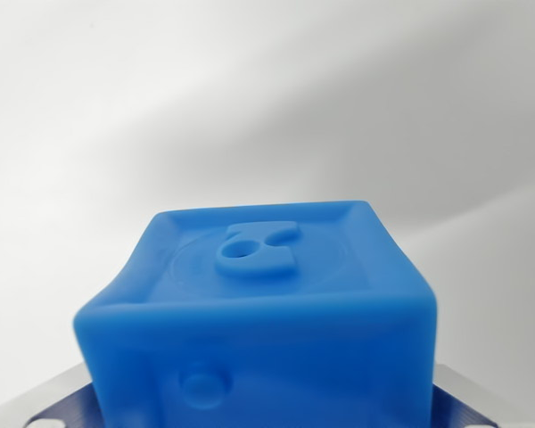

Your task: Stack cube

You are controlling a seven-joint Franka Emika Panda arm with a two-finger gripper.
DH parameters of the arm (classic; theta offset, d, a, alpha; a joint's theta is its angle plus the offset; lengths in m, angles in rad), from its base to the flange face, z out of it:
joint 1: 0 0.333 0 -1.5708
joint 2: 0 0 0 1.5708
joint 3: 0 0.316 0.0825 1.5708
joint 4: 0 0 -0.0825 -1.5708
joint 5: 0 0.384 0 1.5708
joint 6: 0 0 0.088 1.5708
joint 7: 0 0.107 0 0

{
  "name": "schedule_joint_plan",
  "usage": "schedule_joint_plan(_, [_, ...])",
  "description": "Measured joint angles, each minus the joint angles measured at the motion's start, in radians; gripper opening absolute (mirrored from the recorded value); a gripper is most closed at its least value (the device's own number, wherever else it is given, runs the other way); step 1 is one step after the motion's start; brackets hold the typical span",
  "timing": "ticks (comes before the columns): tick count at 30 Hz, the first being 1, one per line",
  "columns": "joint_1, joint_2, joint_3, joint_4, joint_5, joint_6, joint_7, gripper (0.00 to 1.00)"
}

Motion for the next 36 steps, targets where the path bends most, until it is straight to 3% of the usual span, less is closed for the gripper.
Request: schedule_joint_plan(36, [0.099,-0.031,0.077,0.021,-0.011,-0.053,-0.055,0.00])
